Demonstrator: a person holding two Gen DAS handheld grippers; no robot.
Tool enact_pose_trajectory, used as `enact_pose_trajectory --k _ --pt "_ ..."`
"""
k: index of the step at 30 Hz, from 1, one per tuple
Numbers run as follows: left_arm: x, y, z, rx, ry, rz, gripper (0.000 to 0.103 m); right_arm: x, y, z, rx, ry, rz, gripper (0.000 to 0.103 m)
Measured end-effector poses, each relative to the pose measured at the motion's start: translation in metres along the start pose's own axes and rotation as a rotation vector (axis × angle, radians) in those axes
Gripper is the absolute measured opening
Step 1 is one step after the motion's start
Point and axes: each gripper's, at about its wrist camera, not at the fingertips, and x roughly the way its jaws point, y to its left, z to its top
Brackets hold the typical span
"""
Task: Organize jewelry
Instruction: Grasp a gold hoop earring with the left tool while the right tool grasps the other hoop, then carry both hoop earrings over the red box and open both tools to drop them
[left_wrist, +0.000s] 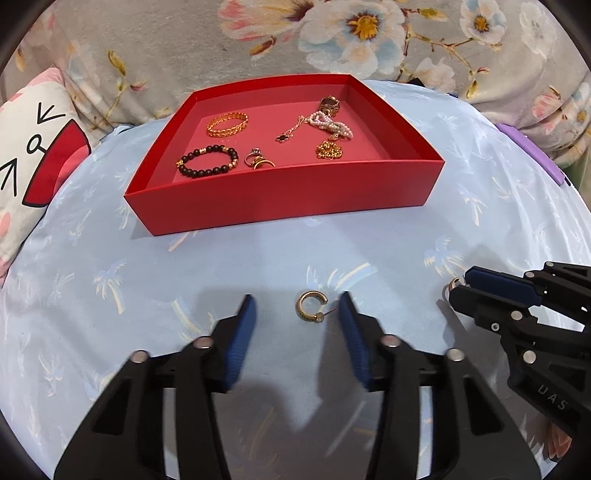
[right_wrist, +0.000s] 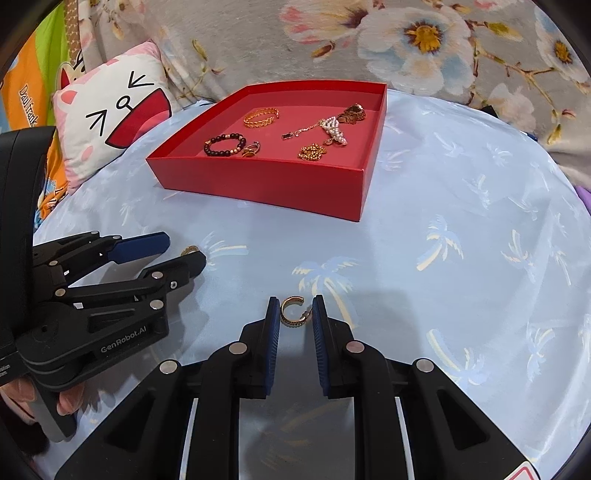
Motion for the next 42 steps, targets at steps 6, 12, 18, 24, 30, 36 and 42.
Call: enact_pose_trajectory --k 6,12,18,24,30,36,42 --pt "-0.002 -0.003 -0.001 0.015 -0.006 -0.015 0.019 0.0 0.0 0.0 0.002 0.0 0.001 0.016" --pt "-0.004 0.0 -0.003 0.003 -0.004 -0.035 0.019 -0.003 0.0 0.0 0.004 -0.006 0.008 0.016" --pt "-0.018 0.012 0.001 -0.041 -0.009 -0.055 0.019 -0.024 -0.002 0.012 0.01 -0.048 0.03 0.016" --pt "-0.047 0.03 0.042 -0.036 -0.076 -0.009 0.019 -0.056 -0.007 0.071 0.009 -0.131 0.067 0.016" --pt "-0.045 0.047 0.121 -0.052 -0.096 0.013 0.019 -0.039 -0.017 0.15 0.032 -0.134 0.09 0.016" --pt "0.003 0.057 0.181 -0.09 -0.04 0.008 0.019 0.023 -0.029 0.21 0.068 -0.05 0.11 0.016" --pt "0.074 0.065 0.201 -0.136 0.077 0.019 0.019 0.087 -0.037 0.242 0.07 0.021 0.05 0.017"
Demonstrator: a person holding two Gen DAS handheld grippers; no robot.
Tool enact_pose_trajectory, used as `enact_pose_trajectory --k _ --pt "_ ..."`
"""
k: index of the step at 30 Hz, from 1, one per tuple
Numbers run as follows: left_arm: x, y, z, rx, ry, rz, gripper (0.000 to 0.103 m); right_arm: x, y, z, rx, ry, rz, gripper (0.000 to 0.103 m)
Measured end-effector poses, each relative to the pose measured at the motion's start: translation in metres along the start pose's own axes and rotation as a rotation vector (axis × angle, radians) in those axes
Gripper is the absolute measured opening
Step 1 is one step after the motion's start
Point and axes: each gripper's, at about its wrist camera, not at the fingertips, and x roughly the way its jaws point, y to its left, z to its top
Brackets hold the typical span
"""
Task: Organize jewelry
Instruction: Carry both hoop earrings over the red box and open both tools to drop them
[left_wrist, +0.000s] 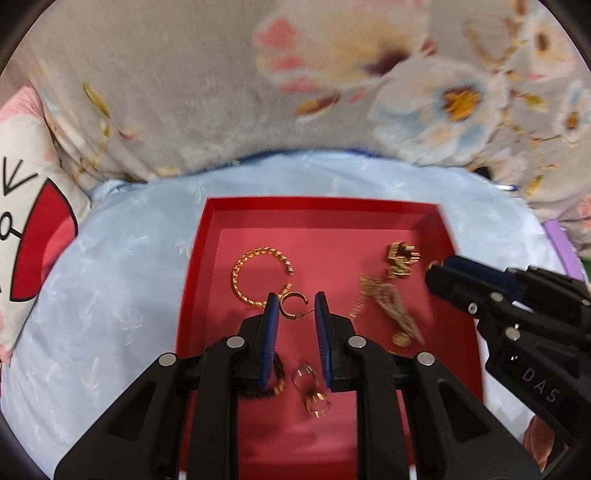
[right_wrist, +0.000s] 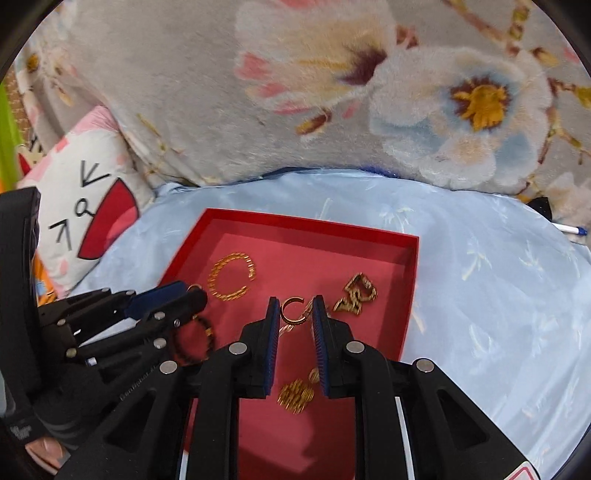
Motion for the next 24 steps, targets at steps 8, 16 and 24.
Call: enact_pose_trajectory --k 8,16,24 --pt "0.04 0.006 0.003 0.003 0.041 0.029 0.02 0.045 -0.01 0.011 0.006 0.07 -0.016 0.017" --pt "0.035 0.002 0.003 0.026 -0.019 0.106 0.03 0.04 -0.006 0.006 -0.021 0.026 -0.042 0.02" --pt "-0.002 0.013 -0.018 0.011 -0.08 0.151 0.033 -0.022 -0.005 -0.037 -0.023 -0.074 -0.032 0.029"
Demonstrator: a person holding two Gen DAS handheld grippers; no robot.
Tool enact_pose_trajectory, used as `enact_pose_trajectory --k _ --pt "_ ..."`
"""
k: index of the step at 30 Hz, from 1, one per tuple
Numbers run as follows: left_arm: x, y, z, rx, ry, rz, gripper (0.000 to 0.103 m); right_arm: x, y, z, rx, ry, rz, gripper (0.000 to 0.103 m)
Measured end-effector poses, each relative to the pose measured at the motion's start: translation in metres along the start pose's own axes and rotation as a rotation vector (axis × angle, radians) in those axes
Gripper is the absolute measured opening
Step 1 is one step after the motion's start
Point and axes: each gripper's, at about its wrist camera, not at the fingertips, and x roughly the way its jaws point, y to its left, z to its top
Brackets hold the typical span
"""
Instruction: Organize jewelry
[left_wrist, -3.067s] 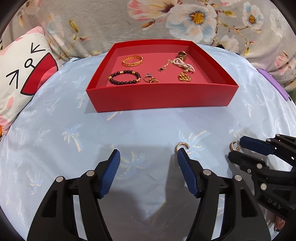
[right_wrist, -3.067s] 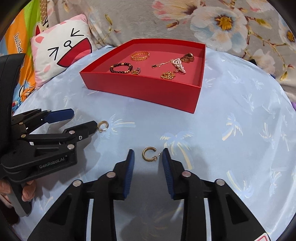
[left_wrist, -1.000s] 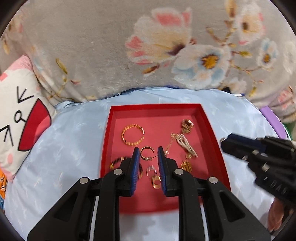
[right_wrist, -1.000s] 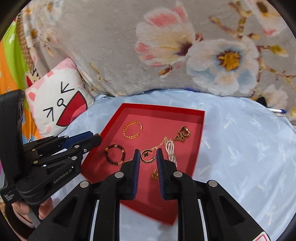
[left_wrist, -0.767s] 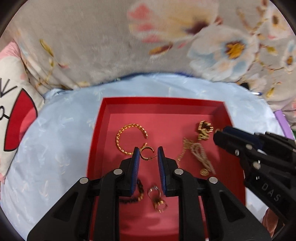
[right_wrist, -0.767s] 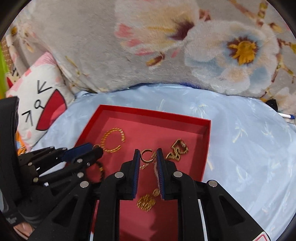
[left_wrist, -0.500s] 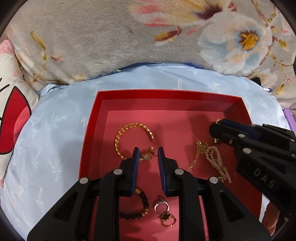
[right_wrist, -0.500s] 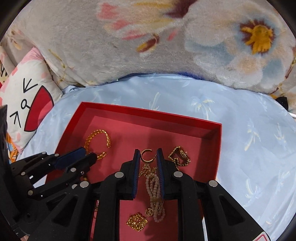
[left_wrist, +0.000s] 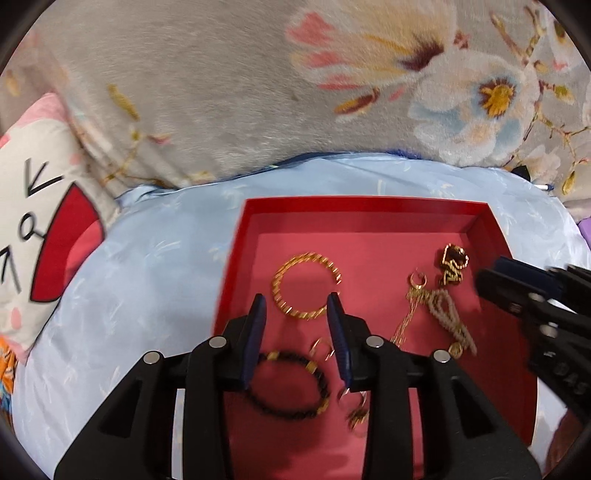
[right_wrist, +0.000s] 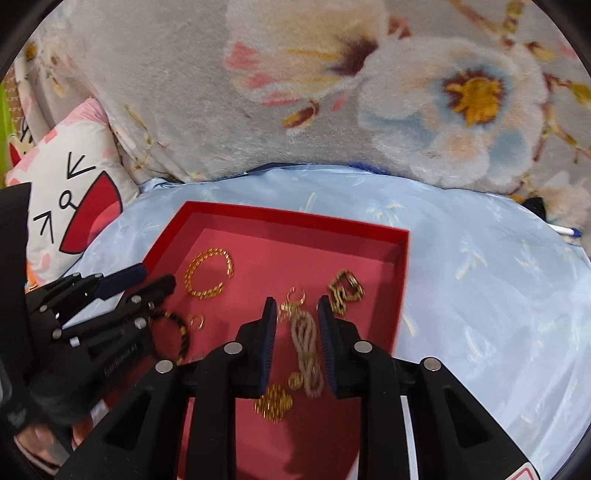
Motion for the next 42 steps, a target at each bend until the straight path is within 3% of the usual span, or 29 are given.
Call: enact_pose_trajectory --k 7,12,25,42 --pt "-0.061 0.005 -0.046 -0.017 -0.111 0.021 0.035 -0.056 0.01 -0.065 -0.003 -0.067 -0.022 0.038" --pt "-0.086 -0.007 -0.076 -0.019 -0.159 0.036 0.043 -0.063 0.025 -0.095 0.013 -0.072 -0.026 0.046" --pt "-0.079 0.004 -0.102 -0.074 -0.111 0.053 0.043 -0.056 0.019 -0.113 0.075 -0.058 -0.028 0.046" --pt "-0.084 -0.005 -0.126 -0.044 -0.102 0.039 0.044 -0.073 0.043 -0.139 0.017 -0.078 -0.043 0.046"
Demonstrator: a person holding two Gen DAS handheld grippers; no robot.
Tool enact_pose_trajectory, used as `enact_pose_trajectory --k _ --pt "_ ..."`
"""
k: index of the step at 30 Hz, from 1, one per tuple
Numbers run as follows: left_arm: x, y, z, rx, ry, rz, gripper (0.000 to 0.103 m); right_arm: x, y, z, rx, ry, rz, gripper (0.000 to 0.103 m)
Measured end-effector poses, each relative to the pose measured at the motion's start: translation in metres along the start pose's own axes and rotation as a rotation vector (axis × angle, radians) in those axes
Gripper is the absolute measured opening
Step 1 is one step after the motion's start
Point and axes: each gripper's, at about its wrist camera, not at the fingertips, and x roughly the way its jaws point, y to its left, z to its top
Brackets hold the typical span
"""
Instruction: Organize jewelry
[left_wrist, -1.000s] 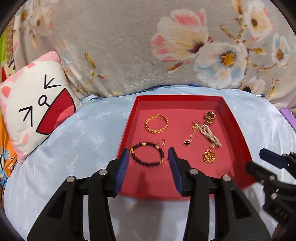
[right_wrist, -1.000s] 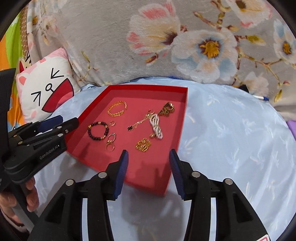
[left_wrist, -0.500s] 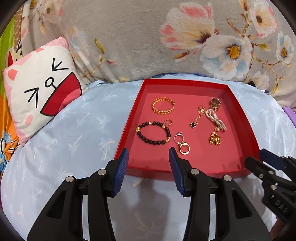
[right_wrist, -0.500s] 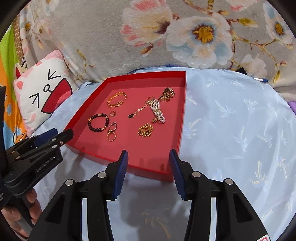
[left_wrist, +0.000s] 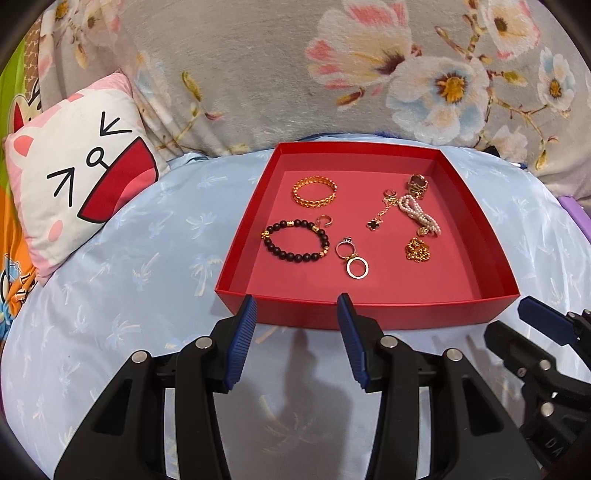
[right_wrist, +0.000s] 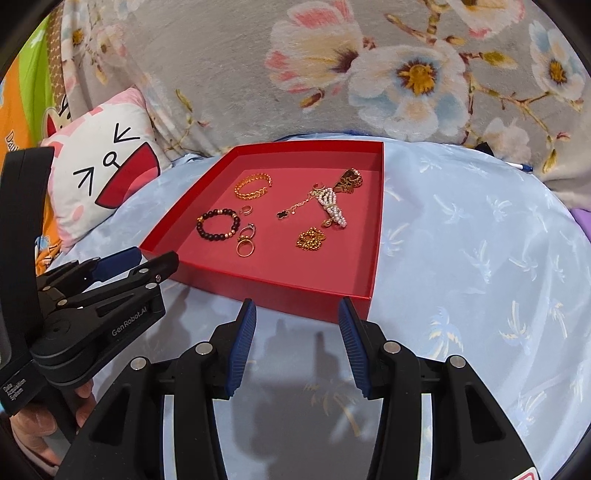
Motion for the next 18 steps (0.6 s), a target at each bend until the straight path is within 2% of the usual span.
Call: enact_pose_trajectory --k 4,13,14,16,18 --pt "0.001 -0.001 -0.001 0.003 -0.007 0.009 0.045 0.001 -0.003 0.0 0.005 -0.01 -0.019 0.047" --pt "-0.001 -0.008 -0.003 0.023 -0.019 0.019 0.053 -0.002 0.002 0.001 -0.03 -0.041 -0.055 0.059" --pt "-0.002 -0.009 -0.003 0.024 -0.02 0.02 0.054 -0.003 0.004 0.0 -0.037 -0.047 -0.063 0.059" --pt "-0.004 -0.01 -0.004 0.025 -0.028 0.024 0.064 -0.004 0.006 0.0 -0.043 -0.055 -0.074 0.061" --pt "-0.005 -0.011 -0.004 0.026 -0.04 0.038 0.064 -0.003 0.006 0.0 -0.04 -0.055 -0.075 0.062"
